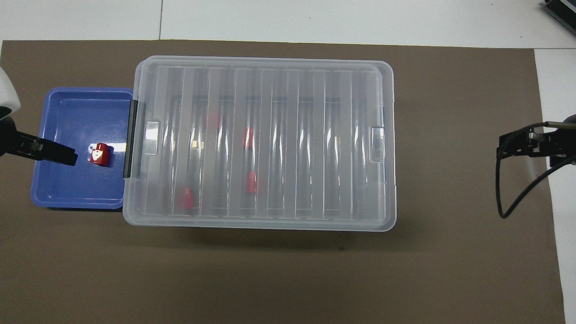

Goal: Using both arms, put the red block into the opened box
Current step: 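Move the right gripper toward the clear lid's handle edge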

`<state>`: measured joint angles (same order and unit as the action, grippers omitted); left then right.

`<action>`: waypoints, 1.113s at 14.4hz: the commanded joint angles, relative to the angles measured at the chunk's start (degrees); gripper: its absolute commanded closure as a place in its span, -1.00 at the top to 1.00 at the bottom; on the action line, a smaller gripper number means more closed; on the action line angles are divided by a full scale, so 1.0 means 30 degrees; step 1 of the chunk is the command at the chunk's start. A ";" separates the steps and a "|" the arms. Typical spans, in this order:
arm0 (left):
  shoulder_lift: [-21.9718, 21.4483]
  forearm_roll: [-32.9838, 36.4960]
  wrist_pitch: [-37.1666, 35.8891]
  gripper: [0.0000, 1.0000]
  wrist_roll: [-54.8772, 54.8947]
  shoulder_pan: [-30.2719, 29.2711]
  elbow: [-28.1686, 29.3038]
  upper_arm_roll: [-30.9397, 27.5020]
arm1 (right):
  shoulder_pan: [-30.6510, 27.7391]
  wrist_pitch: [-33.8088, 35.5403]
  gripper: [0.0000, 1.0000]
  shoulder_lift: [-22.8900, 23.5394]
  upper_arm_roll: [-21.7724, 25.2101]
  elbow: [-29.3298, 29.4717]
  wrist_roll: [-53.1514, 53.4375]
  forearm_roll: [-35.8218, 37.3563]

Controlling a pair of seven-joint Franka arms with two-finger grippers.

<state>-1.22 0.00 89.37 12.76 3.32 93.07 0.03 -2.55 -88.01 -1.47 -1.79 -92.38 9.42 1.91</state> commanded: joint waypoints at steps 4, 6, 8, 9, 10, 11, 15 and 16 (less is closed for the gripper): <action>-0.0471 0.0351 -0.0111 1.00 -0.0239 -0.0023 0.0414 0.0019 | -0.0117 -0.0602 1.00 -0.0564 -0.0047 -0.0816 -0.0329 -0.0371; -0.0471 0.0351 -0.0111 1.00 -0.0211 -0.0023 0.0443 0.0019 | -0.0059 -0.1418 1.00 -0.0944 -0.0076 -0.1779 0.0021 -0.0371; -0.0471 0.0351 -0.0111 1.00 -0.0210 -0.0023 0.0443 0.0019 | 0.0727 -0.2792 1.00 -0.1267 -0.0076 -0.3126 0.0286 -0.0371; -0.0471 0.0351 -0.0111 1.00 -0.0210 -0.0023 0.0443 0.0019 | 0.0935 -0.3525 1.00 -0.1297 -0.0076 -0.3684 0.0577 -0.0371; -0.0471 0.0351 -0.0111 1.00 -0.0210 -0.0023 0.0443 0.0019 | 0.1169 -0.4171 1.00 -0.1268 -0.0076 -0.4124 0.1044 -0.0371; -0.0471 0.0351 -0.0111 1.00 -0.0210 -0.0023 0.0443 0.0019 | 0.1607 -0.4960 1.00 -0.1239 -0.0076 -0.4535 0.1599 -0.0371; -0.0471 0.0351 -0.0111 1.00 -0.0210 -0.0023 0.0414 0.0019 | 0.2984 -0.7950 1.00 -0.0917 -0.0076 -0.6148 0.2629 -0.0400; -0.0471 0.0351 -0.0111 1.00 -0.0210 -0.0023 0.0442 0.0019 | 0.3365 -0.8595 1.00 -0.0800 -0.0076 -0.6556 0.2862 -0.0372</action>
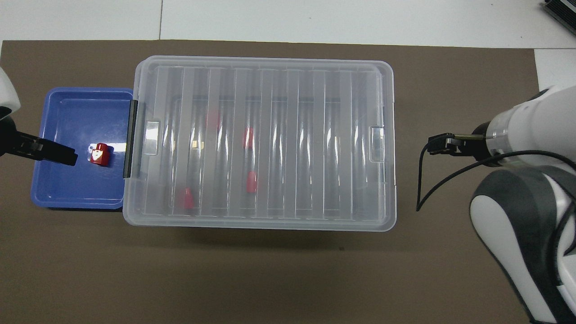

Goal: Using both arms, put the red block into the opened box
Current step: 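Move the right gripper toward the clear lid's handle edge, then grip the clear lid with the right gripper and slide it open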

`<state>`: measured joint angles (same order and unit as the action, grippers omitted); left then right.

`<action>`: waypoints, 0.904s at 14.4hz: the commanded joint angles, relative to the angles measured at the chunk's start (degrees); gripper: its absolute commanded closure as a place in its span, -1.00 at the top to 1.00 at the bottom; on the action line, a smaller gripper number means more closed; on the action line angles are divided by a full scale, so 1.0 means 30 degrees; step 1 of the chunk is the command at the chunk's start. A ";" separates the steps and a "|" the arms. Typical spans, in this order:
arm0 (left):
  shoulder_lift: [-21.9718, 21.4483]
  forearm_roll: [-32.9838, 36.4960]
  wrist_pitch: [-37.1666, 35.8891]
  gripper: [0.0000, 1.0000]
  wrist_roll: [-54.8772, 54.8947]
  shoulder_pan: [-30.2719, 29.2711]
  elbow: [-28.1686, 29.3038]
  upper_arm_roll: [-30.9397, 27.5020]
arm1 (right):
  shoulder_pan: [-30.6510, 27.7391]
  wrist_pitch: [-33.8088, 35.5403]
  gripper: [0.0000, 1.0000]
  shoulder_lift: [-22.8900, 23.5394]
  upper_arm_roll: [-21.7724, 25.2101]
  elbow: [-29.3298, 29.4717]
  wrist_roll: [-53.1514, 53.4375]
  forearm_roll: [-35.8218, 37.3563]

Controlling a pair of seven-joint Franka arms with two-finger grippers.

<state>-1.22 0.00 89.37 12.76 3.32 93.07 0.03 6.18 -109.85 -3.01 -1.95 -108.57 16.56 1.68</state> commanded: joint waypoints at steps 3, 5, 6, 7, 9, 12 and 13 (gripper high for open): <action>-0.0471 0.0351 -0.0111 1.00 -0.0209 -0.0023 0.0442 0.0019 | 0.1305 -0.3017 1.00 -0.0227 -0.0024 -0.2450 0.0603 -0.0295; -0.0471 0.0351 -0.0111 1.00 -0.0209 -0.0023 0.0442 0.0019 | 0.1630 -0.3137 1.00 -0.0198 -0.0024 -0.2830 0.0603 -0.0295; -0.0471 0.0351 -0.0111 1.00 -0.0209 -0.0023 0.0442 0.0019 | 0.1688 -0.3399 0.98 -0.0256 -0.0024 -0.3210 0.0574 -0.0295; -0.0471 0.0351 -0.0111 1.00 -0.0209 -0.0023 0.0442 0.0019 | 0.1689 -0.3895 0.98 -0.0286 -0.0053 -0.3533 0.0660 -0.0324; -0.0471 0.0351 -0.0111 1.00 -0.0209 -0.0023 0.0442 0.0019 | 0.1718 -0.4280 0.98 -0.0315 -0.0054 -0.3915 0.0632 -0.0324; -0.0471 0.0351 -0.0111 1.00 -0.0209 -0.0023 0.0442 0.0019 | 0.2041 -0.4252 0.97 -0.0462 -0.0054 -0.4327 0.0458 -0.0324; -0.0471 0.0351 -0.0111 1.00 -0.0209 -0.0023 0.0442 0.0019 | 0.1866 -0.4077 0.97 -0.0462 -0.0025 -0.4327 0.0311 -0.0353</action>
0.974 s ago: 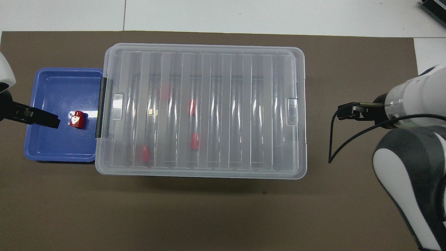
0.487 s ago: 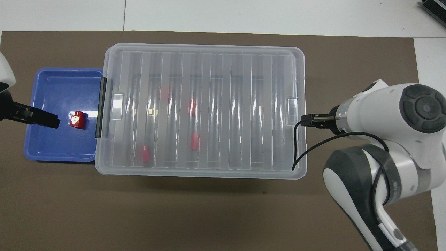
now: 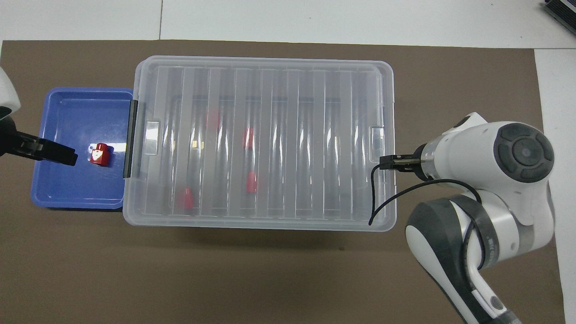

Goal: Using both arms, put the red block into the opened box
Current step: 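Grip the clear lid with the right gripper and slide it open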

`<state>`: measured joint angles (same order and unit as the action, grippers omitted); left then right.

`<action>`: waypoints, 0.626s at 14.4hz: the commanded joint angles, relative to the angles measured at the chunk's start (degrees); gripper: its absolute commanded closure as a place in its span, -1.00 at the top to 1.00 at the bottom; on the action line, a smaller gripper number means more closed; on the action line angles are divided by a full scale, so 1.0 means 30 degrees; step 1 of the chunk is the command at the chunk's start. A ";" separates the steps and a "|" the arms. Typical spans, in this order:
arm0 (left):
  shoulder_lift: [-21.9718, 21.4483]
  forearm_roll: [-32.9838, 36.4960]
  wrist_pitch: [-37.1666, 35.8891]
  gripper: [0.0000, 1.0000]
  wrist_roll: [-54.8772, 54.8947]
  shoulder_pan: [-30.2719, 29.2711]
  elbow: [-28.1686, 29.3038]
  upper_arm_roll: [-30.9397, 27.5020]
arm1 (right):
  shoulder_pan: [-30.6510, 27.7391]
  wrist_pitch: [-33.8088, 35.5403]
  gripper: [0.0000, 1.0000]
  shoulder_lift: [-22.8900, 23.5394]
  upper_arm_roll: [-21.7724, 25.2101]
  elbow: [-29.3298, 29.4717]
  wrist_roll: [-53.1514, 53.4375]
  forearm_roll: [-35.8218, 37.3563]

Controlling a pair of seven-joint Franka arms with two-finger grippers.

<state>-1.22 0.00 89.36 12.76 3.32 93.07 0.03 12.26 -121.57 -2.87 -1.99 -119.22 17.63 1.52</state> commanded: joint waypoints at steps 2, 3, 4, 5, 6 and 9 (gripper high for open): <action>-0.0471 0.0351 -0.0110 1.00 -0.0209 -0.0023 0.0442 0.0019 | -0.0510 -0.0083 0.97 -0.0508 -0.0010 -0.0778 -0.0047 -0.0273; -0.0471 0.0351 -0.0110 1.00 -0.0209 -0.0023 0.0442 0.0019 | -0.0541 -0.0054 0.97 -0.0536 -0.0010 -0.0778 -0.0105 -0.0273; -0.0471 0.0351 -0.0110 1.00 -0.0209 -0.0023 0.0442 0.0019 | -0.0629 -0.0025 0.97 -0.0537 0.0019 -0.0778 -0.0454 -0.0273; -0.0471 0.0351 -0.0110 1.00 -0.0209 -0.0023 0.0442 0.0019 | -0.1064 0.0178 0.97 -0.0537 0.0020 -0.0778 -0.0921 -0.0273; -0.0471 0.0351 -0.0110 1.00 -0.0209 -0.0023 0.0413 0.0019 | -0.1591 0.0441 0.97 -0.0537 0.0020 -0.0749 -0.1535 -0.0273; -0.0471 0.0351 -0.0110 1.00 -0.0238 -0.0023 0.0442 0.0019 | -0.3114 0.0591 0.97 -0.0537 0.0020 -0.0691 -0.4606 -0.0273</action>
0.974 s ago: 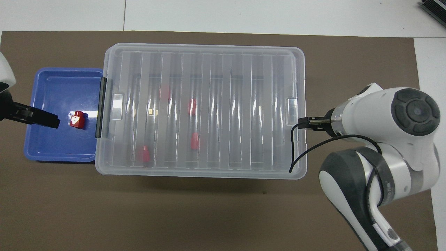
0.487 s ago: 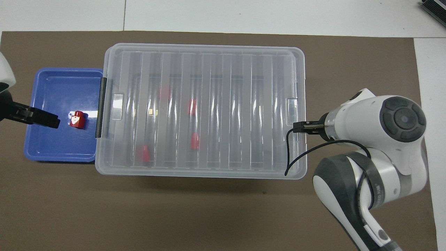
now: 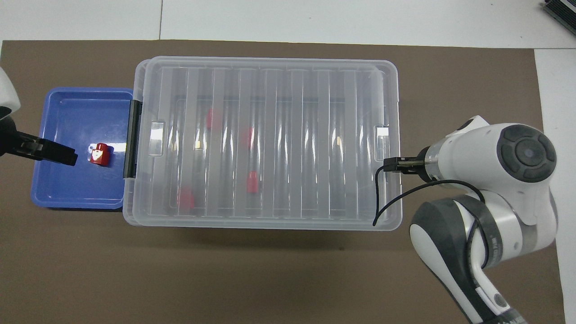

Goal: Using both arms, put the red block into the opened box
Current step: 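Grip the clear lid with the right gripper and slide it open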

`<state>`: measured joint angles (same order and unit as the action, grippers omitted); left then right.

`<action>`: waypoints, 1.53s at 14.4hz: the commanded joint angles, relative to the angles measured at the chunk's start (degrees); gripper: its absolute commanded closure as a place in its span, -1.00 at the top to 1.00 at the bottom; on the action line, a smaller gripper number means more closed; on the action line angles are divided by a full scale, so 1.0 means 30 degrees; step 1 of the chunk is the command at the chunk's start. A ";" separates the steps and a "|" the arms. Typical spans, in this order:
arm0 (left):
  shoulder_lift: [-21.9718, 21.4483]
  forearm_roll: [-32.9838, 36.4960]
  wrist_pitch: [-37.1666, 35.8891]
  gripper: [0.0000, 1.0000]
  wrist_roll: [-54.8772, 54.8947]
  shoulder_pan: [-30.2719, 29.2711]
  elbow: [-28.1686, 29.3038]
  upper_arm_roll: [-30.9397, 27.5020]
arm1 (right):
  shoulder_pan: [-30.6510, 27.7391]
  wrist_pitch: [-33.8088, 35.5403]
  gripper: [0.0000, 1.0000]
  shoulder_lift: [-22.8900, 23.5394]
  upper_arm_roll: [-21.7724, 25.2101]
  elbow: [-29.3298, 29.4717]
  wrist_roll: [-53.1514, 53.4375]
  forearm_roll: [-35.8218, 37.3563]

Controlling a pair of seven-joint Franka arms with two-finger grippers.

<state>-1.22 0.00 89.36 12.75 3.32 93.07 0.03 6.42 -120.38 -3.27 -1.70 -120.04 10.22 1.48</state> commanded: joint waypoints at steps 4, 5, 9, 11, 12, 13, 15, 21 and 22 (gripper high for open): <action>-0.0706 0.0351 -0.0142 1.00 -0.0237 0.0211 0.0472 0.0019 | -0.3451 0.0165 0.97 -0.0345 -0.0020 -0.0300 -0.5566 -0.0259; -0.0705 0.0351 -0.0226 1.00 -0.0238 0.0153 0.0501 0.0019 | -0.3979 0.0135 0.97 -0.0316 -0.0020 -0.0271 -0.6533 -0.0259; -0.0764 0.0351 -0.0488 1.00 -0.0209 0.0006 0.0501 -0.0039 | -0.5797 -0.0216 0.97 -0.0141 0.0009 0.0020 -0.9348 -0.0230; -0.0852 0.0351 0.0351 1.00 -0.0472 -0.0546 0.0879 -0.0039 | -0.5947 -0.0275 0.97 -0.0081 0.0038 0.0197 -0.9765 -0.0230; -0.0910 0.0380 0.1867 1.00 0.0195 -0.1014 0.1375 -0.0039 | -0.5948 -0.0275 0.97 -0.0081 0.0038 0.0227 -0.9765 -0.0201; -0.1113 0.0380 0.3216 1.00 0.1391 -0.1367 0.2221 -0.0039 | -0.5977 -0.0275 0.97 -0.0023 0.0038 0.0256 -0.9765 -0.0200; -0.0709 0.0380 0.5008 1.00 0.1783 -0.1953 0.3077 -0.0039 | -0.5889 -0.0246 0.97 0.0065 0.0009 0.0372 -0.9707 -0.0200; 0.1696 0.0380 1.2240 1.00 0.1960 -0.2601 0.6644 -0.0039 | -0.5567 0.2092 1.00 0.0213 -0.0166 0.2947 -0.7461 -0.0171; 0.1784 0.0380 1.3239 1.00 0.2018 -0.2630 0.7320 -0.0039 | -0.5393 0.2765 1.00 0.0212 -0.0196 0.3503 -0.6436 -0.0055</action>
<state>4.27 0.47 122.69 17.80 -3.58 110.05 -0.57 -10.11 -116.00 -3.02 -1.66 -113.30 -13.84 1.48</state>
